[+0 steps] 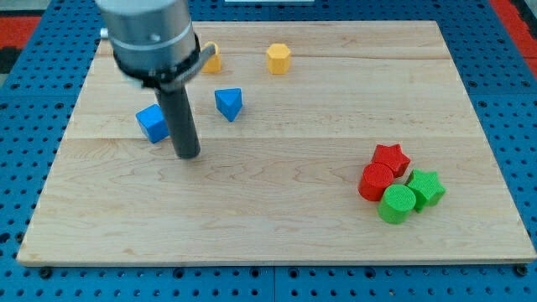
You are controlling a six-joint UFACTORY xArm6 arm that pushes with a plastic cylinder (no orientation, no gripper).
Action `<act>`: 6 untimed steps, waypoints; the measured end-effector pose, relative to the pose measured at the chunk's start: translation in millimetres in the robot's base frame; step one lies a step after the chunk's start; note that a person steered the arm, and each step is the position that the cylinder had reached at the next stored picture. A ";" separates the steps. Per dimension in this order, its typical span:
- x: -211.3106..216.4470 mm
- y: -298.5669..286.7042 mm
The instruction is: Move the blue triangle towards right
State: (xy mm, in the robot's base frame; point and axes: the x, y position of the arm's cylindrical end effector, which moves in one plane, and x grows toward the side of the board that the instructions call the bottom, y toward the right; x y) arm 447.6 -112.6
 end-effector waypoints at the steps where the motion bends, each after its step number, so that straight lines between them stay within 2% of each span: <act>1: -53.0 17.4; 2: -69.4 20.2; 4: -65.0 104.9; 5: -57.6 167.5; 6: -43.5 171.6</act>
